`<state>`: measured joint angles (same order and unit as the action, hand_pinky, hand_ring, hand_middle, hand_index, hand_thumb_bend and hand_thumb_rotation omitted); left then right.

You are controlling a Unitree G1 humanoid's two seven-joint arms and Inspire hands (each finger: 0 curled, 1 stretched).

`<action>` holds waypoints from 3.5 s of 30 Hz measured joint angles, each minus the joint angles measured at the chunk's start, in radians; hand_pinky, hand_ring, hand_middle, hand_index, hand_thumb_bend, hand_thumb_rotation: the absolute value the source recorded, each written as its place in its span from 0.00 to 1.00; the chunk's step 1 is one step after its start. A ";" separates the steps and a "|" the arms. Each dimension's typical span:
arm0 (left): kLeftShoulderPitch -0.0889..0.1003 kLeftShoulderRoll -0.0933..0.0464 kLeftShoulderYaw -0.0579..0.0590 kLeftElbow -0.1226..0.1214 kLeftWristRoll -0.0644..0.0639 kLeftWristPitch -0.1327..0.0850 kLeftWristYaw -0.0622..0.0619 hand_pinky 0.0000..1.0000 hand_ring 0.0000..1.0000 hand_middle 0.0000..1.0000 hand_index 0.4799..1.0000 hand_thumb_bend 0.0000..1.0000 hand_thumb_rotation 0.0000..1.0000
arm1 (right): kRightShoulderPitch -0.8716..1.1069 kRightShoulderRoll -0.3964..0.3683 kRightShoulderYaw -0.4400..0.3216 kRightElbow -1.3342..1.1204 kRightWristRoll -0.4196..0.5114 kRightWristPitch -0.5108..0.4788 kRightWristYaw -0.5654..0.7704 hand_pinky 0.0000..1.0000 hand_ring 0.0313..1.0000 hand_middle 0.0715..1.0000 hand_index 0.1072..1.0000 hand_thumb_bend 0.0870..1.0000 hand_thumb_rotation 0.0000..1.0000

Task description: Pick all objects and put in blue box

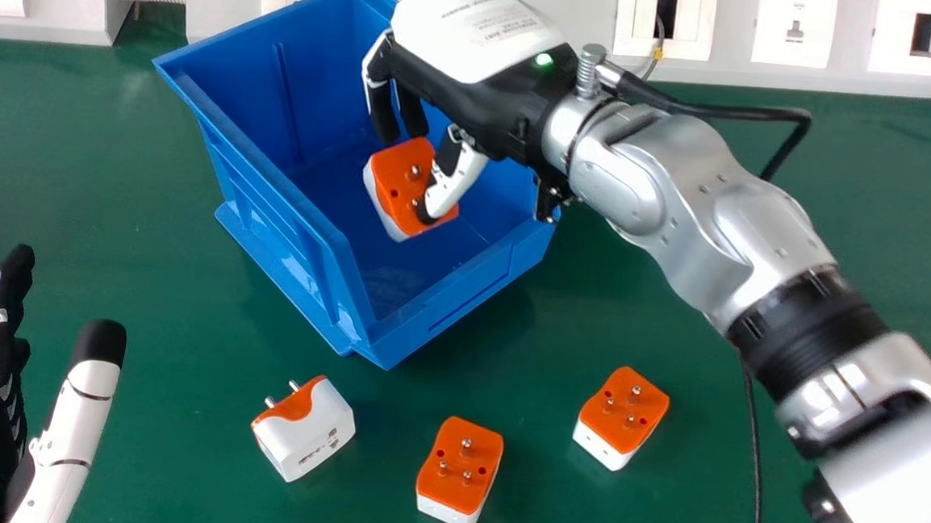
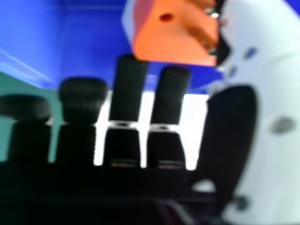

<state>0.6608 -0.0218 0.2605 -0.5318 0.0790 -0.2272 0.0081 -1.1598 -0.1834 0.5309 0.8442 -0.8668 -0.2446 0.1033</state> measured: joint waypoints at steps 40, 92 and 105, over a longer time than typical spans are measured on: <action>0.051 -0.025 -0.003 0.011 -0.003 -0.056 0.000 0.99 1.00 0.97 0.89 0.65 0.83 | -0.054 0.216 0.224 0.443 -0.046 0.149 -0.278 0.30 0.34 0.41 0.42 0.47 0.00; 0.043 -0.031 -0.008 -0.002 0.001 -0.055 0.001 1.00 1.00 0.98 0.89 0.62 0.82 | -0.007 0.215 0.191 0.432 -0.011 0.143 -0.404 0.72 0.86 0.89 0.81 0.64 0.19; 0.026 -0.030 -0.010 0.004 0.002 -0.046 0.001 1.00 1.00 0.98 0.89 0.62 0.83 | -0.043 0.163 0.181 0.348 -0.011 0.102 -0.468 0.68 0.85 0.87 0.78 0.67 0.17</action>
<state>0.6869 -0.0519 0.2500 -0.5280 0.0808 -0.2733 0.0094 -1.2031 -0.0200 0.7122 1.1924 -0.8781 -0.1430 -0.3651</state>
